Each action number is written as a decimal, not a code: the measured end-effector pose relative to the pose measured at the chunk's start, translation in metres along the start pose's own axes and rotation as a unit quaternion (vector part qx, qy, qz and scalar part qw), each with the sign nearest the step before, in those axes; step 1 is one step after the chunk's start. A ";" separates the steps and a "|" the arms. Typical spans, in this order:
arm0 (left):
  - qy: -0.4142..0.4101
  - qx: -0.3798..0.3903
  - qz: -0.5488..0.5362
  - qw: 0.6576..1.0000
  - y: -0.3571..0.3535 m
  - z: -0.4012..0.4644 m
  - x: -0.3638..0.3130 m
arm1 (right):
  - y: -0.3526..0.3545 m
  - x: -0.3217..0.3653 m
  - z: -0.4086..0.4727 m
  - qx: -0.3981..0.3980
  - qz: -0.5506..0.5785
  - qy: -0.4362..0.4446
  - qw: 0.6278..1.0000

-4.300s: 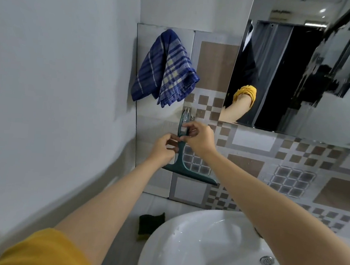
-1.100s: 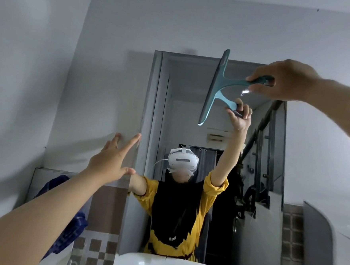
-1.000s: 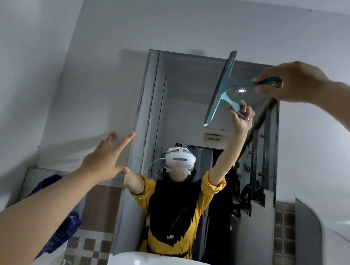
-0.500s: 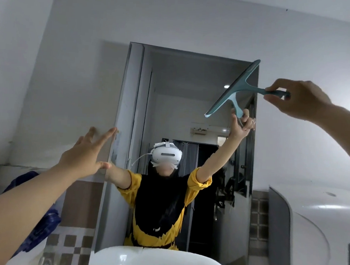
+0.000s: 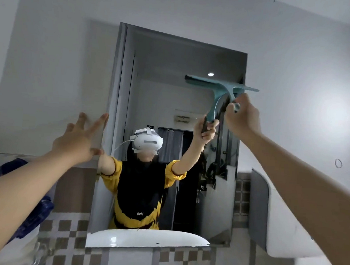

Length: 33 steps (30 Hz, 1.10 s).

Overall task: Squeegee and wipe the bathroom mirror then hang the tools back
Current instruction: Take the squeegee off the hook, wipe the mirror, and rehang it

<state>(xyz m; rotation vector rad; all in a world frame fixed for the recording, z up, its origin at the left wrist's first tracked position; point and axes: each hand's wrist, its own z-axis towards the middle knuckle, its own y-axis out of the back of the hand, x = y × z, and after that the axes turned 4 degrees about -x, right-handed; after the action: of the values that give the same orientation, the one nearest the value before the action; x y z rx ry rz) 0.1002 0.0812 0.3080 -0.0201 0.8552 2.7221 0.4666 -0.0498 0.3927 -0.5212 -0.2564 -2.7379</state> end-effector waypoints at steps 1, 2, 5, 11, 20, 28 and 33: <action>0.004 0.000 0.002 1.000 0.001 -0.001 -0.001 | -0.005 0.006 -0.005 -0.008 0.017 -0.014 1.000; 0.005 -0.001 0.004 1.000 0.001 -0.002 -0.002 | -0.011 0.011 -0.010 -0.022 0.033 -0.029 0.999; 0.000 0.007 -0.004 1.000 0.002 -0.005 -0.004 | -0.030 0.028 -0.025 -0.075 0.098 -0.084 0.989; -0.052 0.005 -0.030 0.998 0.000 -0.020 0.004 | -0.070 0.084 -0.059 -0.109 0.251 -0.205 0.940; -0.077 0.041 -0.024 0.996 -0.012 -0.048 0.007 | -0.113 0.156 -0.099 -0.060 0.326 -0.211 0.920; -0.079 0.017 -0.036 0.996 -0.026 -0.049 0.012 | -0.143 0.165 -0.130 0.003 0.287 -0.137 0.948; -0.085 0.003 -0.034 0.996 -0.031 -0.052 0.015 | -0.142 0.133 -0.143 0.048 0.214 -0.036 0.975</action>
<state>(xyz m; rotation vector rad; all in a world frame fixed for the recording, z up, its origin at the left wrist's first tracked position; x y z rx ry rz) 0.0909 0.0800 0.2462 0.1772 0.7988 2.6141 0.2526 0.0088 0.2974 -0.5741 -0.2573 -2.2801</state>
